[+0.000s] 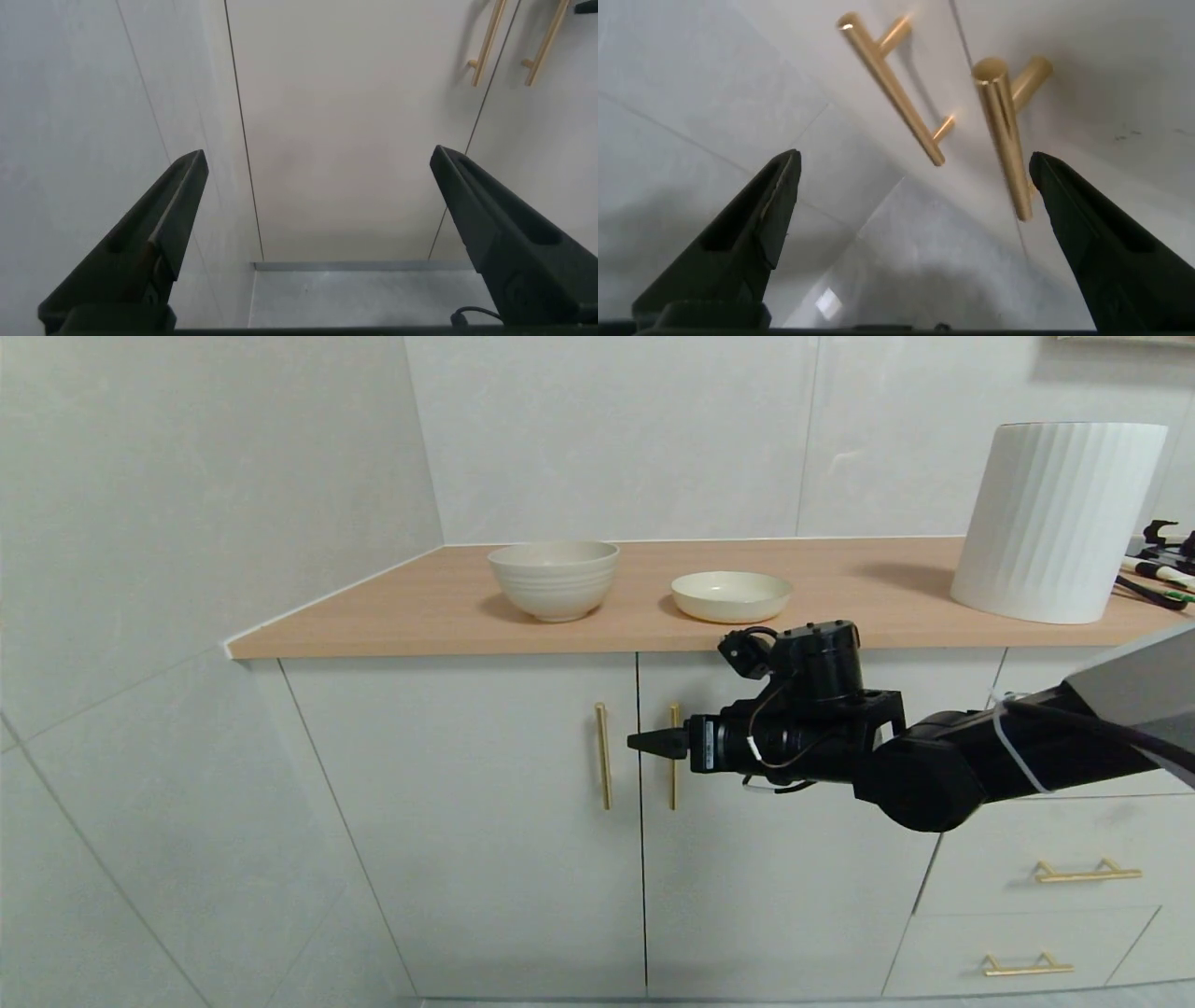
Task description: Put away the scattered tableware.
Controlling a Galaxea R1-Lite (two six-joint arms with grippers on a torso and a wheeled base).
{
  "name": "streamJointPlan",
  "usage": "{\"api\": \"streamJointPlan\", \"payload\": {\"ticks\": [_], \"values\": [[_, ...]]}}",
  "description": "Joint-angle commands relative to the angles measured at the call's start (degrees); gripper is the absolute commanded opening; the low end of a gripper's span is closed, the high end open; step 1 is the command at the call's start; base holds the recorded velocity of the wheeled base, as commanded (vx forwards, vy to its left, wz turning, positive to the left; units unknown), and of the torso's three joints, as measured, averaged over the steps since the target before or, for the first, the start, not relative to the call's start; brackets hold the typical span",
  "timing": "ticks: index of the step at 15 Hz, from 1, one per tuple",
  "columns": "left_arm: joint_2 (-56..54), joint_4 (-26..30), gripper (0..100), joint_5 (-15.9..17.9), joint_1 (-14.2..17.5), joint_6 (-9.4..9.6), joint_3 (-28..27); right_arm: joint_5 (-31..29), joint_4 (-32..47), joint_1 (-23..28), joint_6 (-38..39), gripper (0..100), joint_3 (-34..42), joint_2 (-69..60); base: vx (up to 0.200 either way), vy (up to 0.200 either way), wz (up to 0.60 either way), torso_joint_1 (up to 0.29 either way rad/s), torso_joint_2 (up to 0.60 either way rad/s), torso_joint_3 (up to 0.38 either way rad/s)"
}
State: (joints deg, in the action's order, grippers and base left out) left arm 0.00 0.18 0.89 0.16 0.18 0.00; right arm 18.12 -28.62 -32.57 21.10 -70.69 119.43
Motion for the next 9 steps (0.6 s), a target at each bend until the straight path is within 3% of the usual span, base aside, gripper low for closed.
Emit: {"api": "streamJointPlan", "payload": {"ticks": [1, 9], "values": [[0.0, -0.01, 100, -0.01, 0.02, -0.01, 0.0, -0.1, -0.73, -0.03, 0.69, 100, -0.59, 1.68, 0.0, 0.0, 0.0, 0.0, 0.0, 0.0], [0.0, -0.01, 100, -0.01, 0.02, -0.01, 0.0, -0.1, -3.98, -0.12, 2.54, 100, -0.94, 3.88, 0.0, 0.0, 0.0, 0.0, 0.0, 0.0]]}}
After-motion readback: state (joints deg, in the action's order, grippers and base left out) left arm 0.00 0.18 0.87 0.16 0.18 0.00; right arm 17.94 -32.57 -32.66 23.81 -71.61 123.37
